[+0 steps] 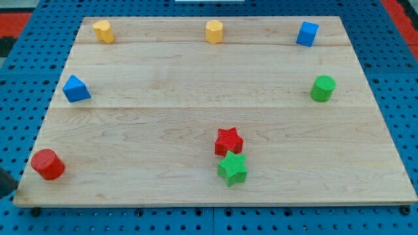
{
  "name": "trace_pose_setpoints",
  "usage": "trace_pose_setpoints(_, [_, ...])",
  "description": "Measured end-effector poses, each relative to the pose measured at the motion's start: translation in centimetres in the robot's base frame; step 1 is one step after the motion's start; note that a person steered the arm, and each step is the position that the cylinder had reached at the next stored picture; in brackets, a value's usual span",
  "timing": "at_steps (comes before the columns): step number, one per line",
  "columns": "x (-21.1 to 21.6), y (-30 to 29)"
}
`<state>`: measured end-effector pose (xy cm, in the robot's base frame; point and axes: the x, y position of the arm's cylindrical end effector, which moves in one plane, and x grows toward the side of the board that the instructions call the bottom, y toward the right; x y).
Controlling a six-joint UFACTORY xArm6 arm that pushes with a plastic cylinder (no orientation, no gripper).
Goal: Place the red circle on the top of the red star
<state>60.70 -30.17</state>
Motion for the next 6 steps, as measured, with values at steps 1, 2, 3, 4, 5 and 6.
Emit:
trace_pose_setpoints(1, [-2.2,2.9])
trace_pose_setpoints(2, [-5.6,8.7])
trace_pose_setpoints(3, [-6.4,13.3])
trace_pose_setpoints(4, [-6.4,8.8])
trace_pose_setpoints(5, [-7.0,4.6])
trace_pose_setpoints(6, [-9.4,10.3])
